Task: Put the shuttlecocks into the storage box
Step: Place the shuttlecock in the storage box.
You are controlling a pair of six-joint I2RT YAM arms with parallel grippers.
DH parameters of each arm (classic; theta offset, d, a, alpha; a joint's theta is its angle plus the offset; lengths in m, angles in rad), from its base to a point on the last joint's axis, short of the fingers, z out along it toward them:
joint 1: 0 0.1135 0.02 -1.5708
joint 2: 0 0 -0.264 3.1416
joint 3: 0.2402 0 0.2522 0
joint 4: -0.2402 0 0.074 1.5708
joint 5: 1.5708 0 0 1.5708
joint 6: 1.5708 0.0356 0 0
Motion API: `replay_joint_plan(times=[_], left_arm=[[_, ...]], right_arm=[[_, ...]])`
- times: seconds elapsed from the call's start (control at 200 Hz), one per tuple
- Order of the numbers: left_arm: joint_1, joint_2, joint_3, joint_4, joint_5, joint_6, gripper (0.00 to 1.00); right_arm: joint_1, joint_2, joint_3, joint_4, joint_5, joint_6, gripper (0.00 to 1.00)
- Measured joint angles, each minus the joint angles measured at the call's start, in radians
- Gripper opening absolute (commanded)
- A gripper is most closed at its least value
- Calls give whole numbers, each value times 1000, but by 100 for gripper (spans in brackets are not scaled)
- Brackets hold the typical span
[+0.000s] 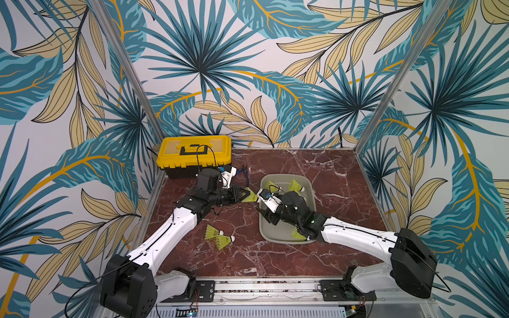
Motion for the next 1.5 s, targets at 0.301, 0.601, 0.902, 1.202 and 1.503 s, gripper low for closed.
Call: replay_joint_plan(times=[0.301,0.601,0.902,1.202,1.503], left_arm=[[-6,15,25,-11,44,1,0],[-8,32,60,-90,63,19,0],[-10,42,62,-113,83,27,0],[-10,50,62,-119,95,27,0],[-13,50,116,-203,68,111,38]], right_arm=[[0,29,14,0,2,-32,62],[0,30,14,0,20,-71,63],[-7,34,14,0,6,-93,54],[-7,39,26,-6,-23,-106,29],[-7,39,27,-61,-22,-109,26]])
